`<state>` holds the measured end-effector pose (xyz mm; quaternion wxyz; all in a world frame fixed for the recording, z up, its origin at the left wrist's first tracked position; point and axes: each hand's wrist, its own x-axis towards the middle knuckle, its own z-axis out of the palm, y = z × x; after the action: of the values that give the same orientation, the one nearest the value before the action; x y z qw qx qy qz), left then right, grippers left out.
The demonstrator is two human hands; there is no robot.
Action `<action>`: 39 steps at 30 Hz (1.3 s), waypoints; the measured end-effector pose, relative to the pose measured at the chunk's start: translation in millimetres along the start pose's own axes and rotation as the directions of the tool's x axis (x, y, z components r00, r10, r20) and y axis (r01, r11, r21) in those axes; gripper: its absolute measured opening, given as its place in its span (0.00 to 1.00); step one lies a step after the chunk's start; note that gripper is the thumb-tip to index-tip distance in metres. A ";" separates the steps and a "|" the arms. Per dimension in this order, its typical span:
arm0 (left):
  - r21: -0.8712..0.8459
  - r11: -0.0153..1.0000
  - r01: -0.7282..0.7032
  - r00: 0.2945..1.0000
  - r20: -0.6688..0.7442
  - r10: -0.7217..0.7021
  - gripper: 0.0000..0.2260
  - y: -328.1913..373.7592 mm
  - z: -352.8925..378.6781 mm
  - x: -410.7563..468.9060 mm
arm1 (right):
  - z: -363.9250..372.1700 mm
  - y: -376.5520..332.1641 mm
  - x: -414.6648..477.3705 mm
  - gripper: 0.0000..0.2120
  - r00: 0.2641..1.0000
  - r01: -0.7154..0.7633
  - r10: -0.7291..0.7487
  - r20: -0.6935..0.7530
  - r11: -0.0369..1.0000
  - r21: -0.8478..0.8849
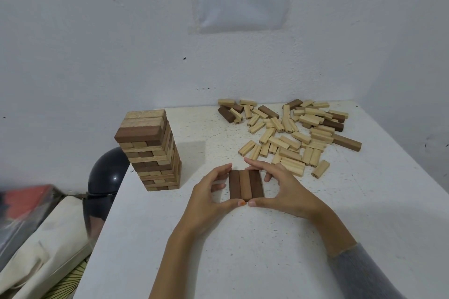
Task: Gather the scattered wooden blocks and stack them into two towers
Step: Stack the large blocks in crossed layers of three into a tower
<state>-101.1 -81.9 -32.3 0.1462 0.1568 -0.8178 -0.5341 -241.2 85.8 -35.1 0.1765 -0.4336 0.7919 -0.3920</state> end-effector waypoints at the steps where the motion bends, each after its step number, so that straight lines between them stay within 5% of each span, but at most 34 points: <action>1: -0.001 1.000 -0.001 1.000 -0.003 0.001 0.34 -0.1 0.1 -0.2 | -0.1 0.0 -0.3 0.41 1.000 0.000 0.000 0.000 1.000 0.003; 25: -0.051 0.998 0.046 0.999 -0.027 -0.047 0.34 7.4 0.5 1.7 | -9.0 -7.5 -4.0 0.40 1.000 -0.002 0.005 -0.028 0.996 0.084; 39: 0.059 0.978 -0.199 0.972 -0.113 0.205 0.32 80.2 -39.1 -1.0 | -53.9 -80.2 5.6 0.38 0.971 0.191 -0.181 -0.155 0.980 0.049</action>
<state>-92.3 -83.3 56.6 0.2443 0.1078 -0.8317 -0.4868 -233.8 81.0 61.3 0.0928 -0.4695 0.7459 -0.4633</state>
